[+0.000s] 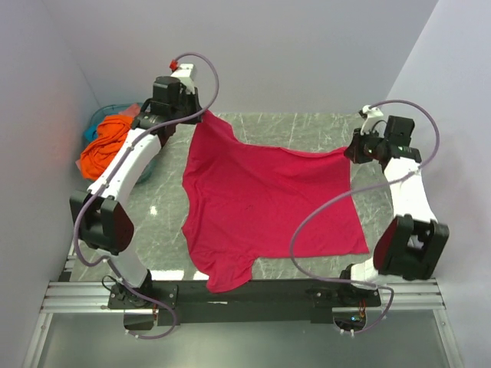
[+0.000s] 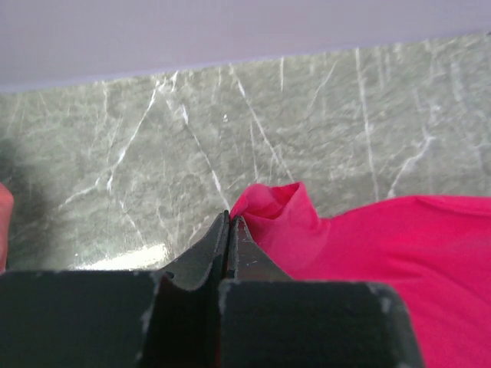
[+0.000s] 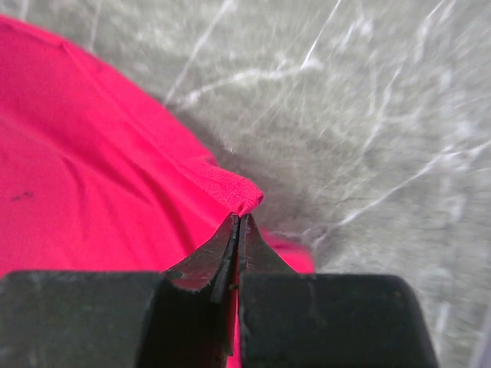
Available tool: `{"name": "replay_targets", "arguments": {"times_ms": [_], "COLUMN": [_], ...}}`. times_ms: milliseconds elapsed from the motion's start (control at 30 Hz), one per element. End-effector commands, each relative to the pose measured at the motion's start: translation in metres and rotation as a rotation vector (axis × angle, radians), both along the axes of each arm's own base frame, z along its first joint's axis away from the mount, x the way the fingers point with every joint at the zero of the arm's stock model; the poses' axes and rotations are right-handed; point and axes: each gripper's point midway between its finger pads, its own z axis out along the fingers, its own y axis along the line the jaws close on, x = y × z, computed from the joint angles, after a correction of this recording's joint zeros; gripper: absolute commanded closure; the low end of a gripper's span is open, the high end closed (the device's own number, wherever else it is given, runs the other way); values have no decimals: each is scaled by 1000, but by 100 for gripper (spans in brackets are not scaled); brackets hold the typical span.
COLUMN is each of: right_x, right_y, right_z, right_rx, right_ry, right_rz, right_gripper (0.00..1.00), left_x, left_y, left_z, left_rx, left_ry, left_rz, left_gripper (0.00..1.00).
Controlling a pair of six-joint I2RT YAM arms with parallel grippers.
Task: Fold and stack the t-shirts
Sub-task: Flatten the tshirt out
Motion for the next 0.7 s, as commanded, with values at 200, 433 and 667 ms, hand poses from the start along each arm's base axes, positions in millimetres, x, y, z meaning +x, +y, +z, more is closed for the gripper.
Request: {"name": "replay_targets", "arguments": {"times_ms": [200,433,667], "right_x": [-55,-113,-210], "right_y": [-1,1,18], "right_z": [111,253,408], "right_rx": [-140,-252,-254], "right_ry": [-302,-626,-971], "right_rz": [-48,-133,-238], "right_gripper": [100,100,100], "left_x": [-30,-134,-298], "left_y": [27,55,95], "left_z": [110,273,423], "left_rx": [-126,-249,-409], "left_ry": [-257,-679,-1130], "left_rz": [-13,-7,-23], "left_gripper": [100,100,100]}}
